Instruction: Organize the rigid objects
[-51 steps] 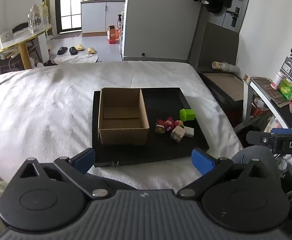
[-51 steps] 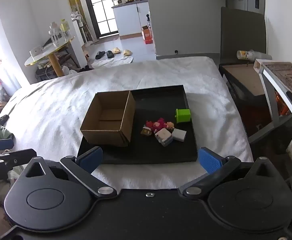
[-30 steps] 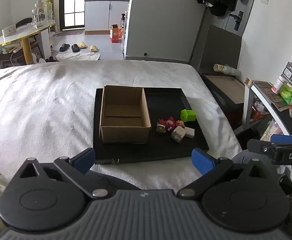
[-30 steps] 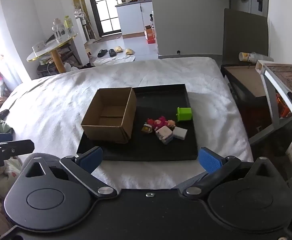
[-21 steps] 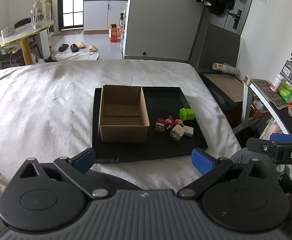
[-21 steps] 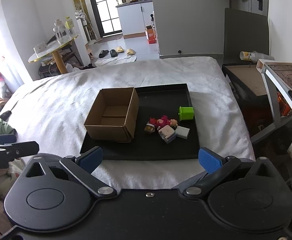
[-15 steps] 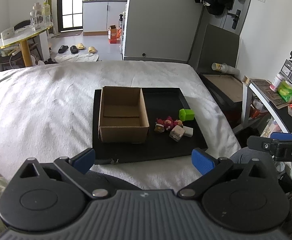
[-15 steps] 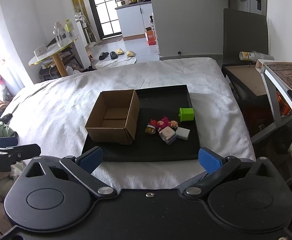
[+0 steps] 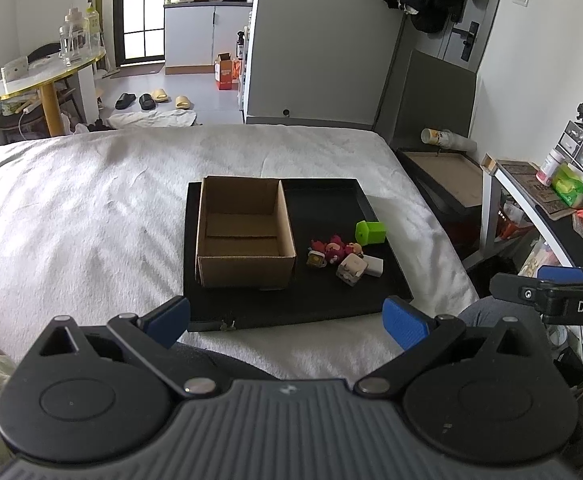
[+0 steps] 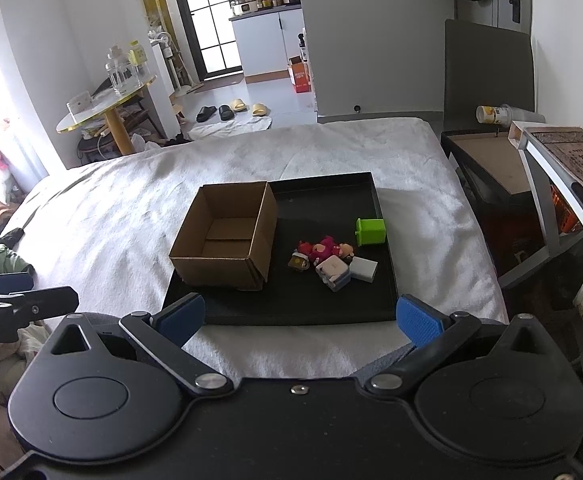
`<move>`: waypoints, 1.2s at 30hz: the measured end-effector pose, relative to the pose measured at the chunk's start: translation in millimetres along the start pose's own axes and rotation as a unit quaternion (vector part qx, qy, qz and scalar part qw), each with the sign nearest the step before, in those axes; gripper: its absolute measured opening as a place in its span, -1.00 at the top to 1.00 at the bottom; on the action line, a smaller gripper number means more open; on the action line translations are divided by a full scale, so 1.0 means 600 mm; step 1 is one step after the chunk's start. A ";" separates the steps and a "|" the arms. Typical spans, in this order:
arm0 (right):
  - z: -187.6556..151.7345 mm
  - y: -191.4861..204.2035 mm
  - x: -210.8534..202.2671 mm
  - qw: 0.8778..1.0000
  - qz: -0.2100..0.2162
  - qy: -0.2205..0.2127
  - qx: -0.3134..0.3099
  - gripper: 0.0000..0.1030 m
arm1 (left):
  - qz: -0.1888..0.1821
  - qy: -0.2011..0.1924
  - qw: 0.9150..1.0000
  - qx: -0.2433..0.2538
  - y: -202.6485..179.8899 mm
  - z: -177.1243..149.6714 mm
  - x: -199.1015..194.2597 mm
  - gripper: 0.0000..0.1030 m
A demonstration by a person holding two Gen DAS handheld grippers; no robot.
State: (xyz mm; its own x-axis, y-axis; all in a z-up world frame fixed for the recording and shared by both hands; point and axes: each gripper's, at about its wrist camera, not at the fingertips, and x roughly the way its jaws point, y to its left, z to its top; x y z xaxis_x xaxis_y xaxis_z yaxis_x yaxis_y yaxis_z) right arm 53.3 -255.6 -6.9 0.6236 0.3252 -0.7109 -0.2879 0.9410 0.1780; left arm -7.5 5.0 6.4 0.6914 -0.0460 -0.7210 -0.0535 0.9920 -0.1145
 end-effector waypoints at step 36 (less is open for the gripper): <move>-0.002 -0.012 0.017 1.000 0.001 0.000 0.011 -1.00 | -0.002 0.013 1.000 0.005 -0.008 0.008 0.017 -0.98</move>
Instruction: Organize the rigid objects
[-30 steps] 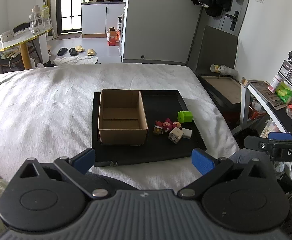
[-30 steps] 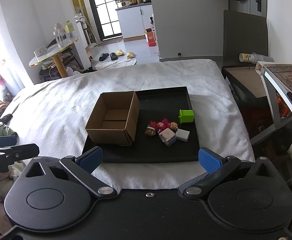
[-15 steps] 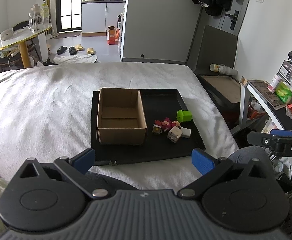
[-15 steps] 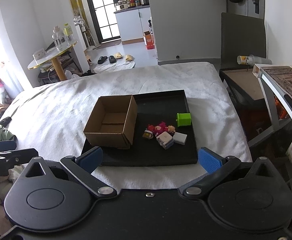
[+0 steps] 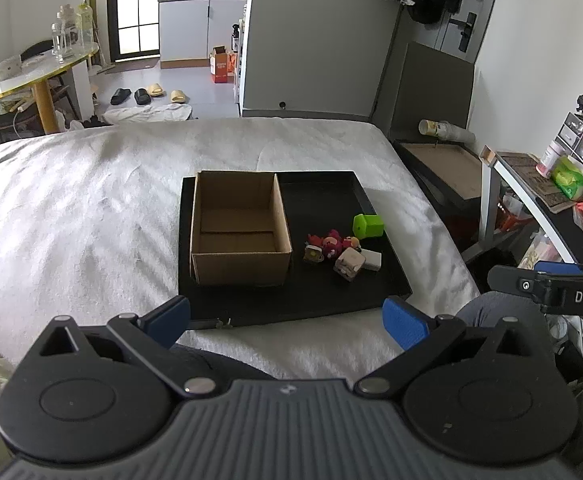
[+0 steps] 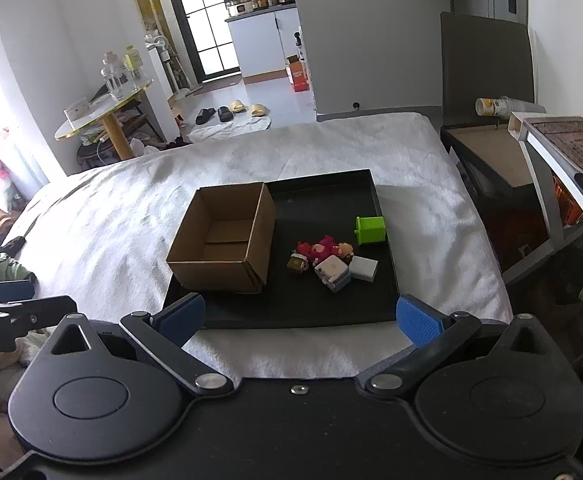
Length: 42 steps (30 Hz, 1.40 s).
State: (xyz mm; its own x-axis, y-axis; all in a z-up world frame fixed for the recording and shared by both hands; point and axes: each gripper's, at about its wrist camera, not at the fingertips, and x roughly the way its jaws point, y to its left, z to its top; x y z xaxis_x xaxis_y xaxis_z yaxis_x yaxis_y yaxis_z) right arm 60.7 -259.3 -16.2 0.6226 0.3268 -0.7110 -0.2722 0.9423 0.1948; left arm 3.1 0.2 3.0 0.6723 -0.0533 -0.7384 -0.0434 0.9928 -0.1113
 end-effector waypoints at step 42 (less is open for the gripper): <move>0.014 -0.094 0.199 0.998 0.007 0.041 0.053 -0.96 | 0.025 0.068 0.995 -0.073 0.095 0.037 0.216 -0.93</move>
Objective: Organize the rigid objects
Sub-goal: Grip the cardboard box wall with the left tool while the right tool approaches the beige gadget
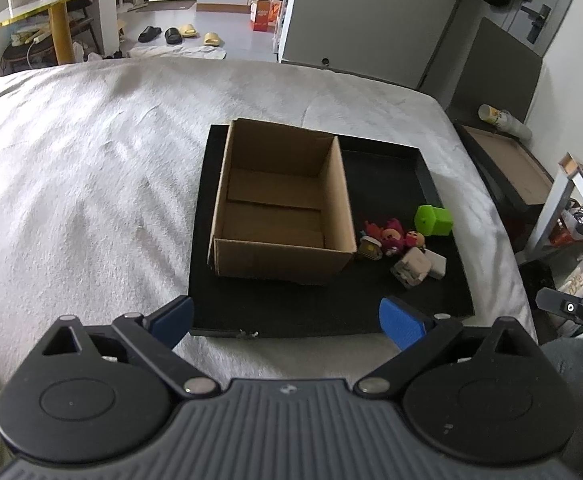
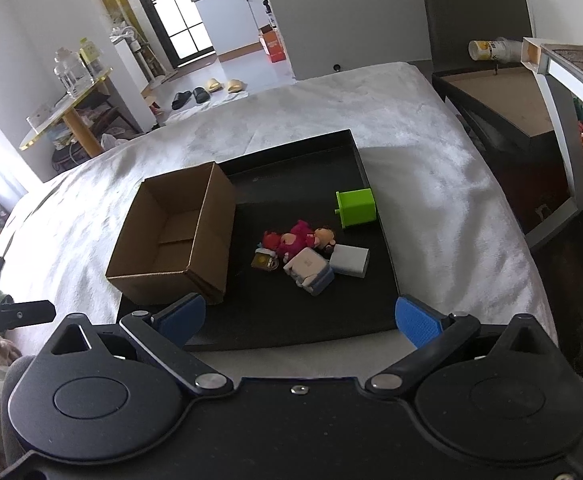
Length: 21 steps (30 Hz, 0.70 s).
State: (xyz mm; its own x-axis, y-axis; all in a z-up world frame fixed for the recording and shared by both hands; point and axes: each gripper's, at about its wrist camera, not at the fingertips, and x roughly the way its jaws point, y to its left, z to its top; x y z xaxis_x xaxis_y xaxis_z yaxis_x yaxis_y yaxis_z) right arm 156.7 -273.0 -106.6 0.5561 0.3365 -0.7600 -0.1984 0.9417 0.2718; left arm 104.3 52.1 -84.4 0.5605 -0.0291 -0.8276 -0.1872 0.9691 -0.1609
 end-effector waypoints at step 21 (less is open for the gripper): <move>0.030 -0.001 0.096 0.999 -0.021 0.044 0.014 -0.93 | 0.032 0.009 0.998 -0.048 0.083 0.041 0.096 -0.56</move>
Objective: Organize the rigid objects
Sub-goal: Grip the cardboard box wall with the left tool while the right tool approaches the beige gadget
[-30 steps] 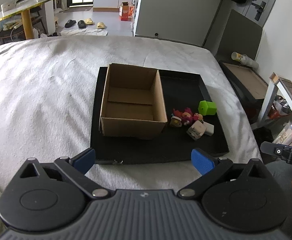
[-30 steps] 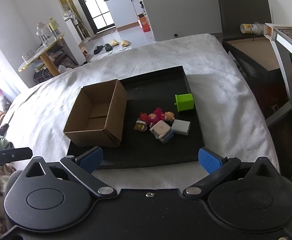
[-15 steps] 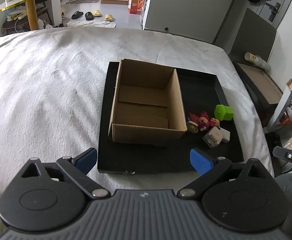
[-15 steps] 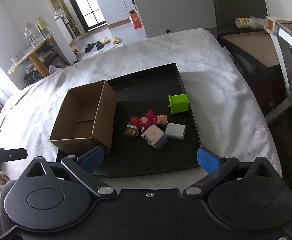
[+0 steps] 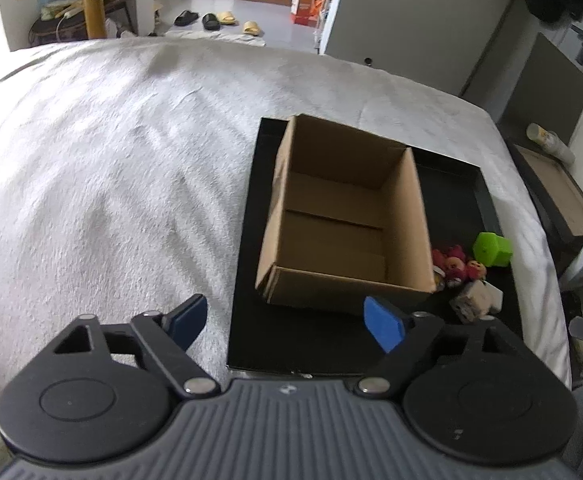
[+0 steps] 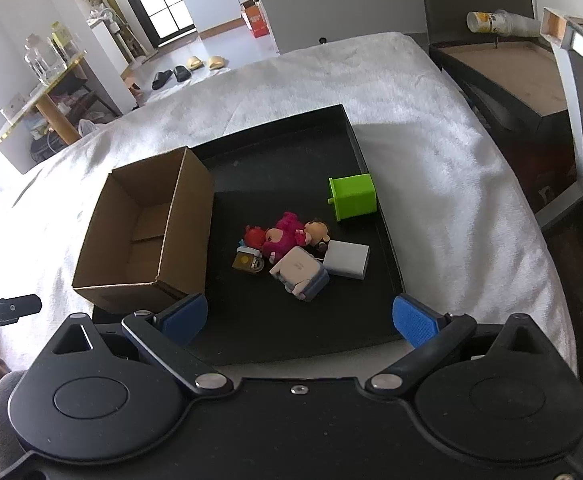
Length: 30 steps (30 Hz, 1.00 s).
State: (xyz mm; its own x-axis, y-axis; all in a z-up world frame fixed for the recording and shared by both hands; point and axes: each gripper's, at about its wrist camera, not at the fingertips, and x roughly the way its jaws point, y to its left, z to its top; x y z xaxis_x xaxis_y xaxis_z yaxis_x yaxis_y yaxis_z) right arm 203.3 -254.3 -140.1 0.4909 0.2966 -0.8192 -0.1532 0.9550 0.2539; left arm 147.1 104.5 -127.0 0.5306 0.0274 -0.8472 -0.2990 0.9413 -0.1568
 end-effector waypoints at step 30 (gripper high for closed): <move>0.015 -0.001 0.165 0.997 -0.028 0.064 0.021 -0.84 | -0.020 0.064 0.997 -0.048 0.039 0.059 0.165 0.27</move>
State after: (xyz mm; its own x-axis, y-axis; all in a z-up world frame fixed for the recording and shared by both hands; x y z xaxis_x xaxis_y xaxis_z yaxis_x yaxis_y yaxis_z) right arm 259.5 -225.4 -216.8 0.3830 0.2434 -0.8911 -0.0911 0.9699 0.2258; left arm 220.2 141.3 -196.6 0.4399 -0.0593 -0.8961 -0.3569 0.9041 -0.2350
